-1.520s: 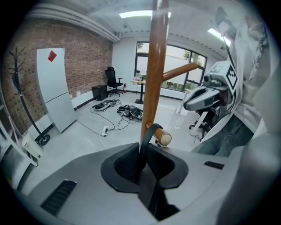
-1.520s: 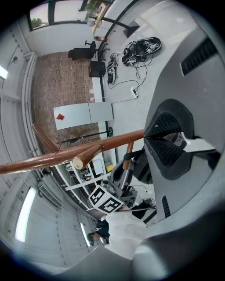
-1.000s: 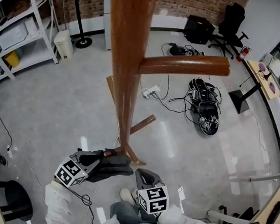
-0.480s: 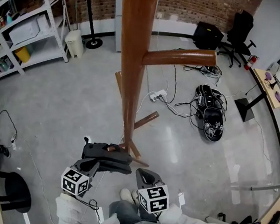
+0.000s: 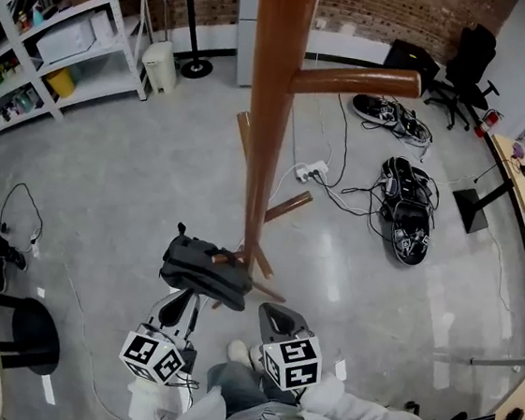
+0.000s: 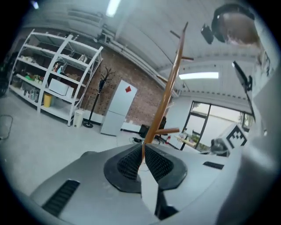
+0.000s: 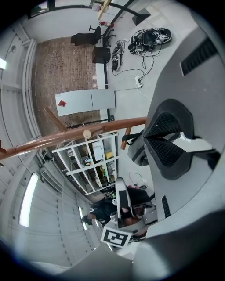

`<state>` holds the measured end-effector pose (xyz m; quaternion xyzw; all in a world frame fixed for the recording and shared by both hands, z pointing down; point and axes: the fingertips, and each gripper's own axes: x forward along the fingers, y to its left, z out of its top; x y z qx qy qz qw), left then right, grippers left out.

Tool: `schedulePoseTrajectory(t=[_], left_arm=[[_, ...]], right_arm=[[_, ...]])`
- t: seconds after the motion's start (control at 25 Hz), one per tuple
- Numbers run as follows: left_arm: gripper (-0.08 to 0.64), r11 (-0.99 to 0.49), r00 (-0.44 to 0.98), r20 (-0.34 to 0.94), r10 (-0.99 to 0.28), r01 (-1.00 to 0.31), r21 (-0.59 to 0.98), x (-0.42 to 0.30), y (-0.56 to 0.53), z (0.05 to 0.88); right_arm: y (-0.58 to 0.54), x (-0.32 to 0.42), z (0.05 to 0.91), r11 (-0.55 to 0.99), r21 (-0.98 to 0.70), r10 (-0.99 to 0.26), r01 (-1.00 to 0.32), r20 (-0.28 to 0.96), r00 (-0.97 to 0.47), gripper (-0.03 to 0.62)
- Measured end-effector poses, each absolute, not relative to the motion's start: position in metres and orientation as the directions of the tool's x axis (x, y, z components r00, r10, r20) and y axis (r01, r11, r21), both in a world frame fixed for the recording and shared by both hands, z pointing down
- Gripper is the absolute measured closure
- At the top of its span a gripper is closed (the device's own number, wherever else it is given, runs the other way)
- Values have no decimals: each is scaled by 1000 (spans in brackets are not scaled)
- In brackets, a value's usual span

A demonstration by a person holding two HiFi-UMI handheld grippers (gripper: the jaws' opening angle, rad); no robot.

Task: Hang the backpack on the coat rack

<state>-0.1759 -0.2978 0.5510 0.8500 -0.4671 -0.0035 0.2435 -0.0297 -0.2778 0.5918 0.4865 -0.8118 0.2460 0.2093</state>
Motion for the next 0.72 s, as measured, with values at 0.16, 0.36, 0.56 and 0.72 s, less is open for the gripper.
schedulePoseTrajectory(t=[0.16,0.36,0.56,0.72], left_arm=[[537,-445,555,141,-820,-773,453,-146,-276,519],[538,-371,461,190,-867,-851,371,-122,-261,519],[557,-228,312,239,-920,-919,322,-106,-263,508],[557,-167,240,258,-936,-947,276,-95,-255,508]], right_arm=[[-275,-42,581,453,-198,-684,-869,548,-482,580],[-266,-50,567,499,-193,-689,-845,503,-522,580],[-262,-46,548,517,-167,-718,-840,449,-531,580],[-258,-41,546,532,-150,-725,-833,428,-540,580]])
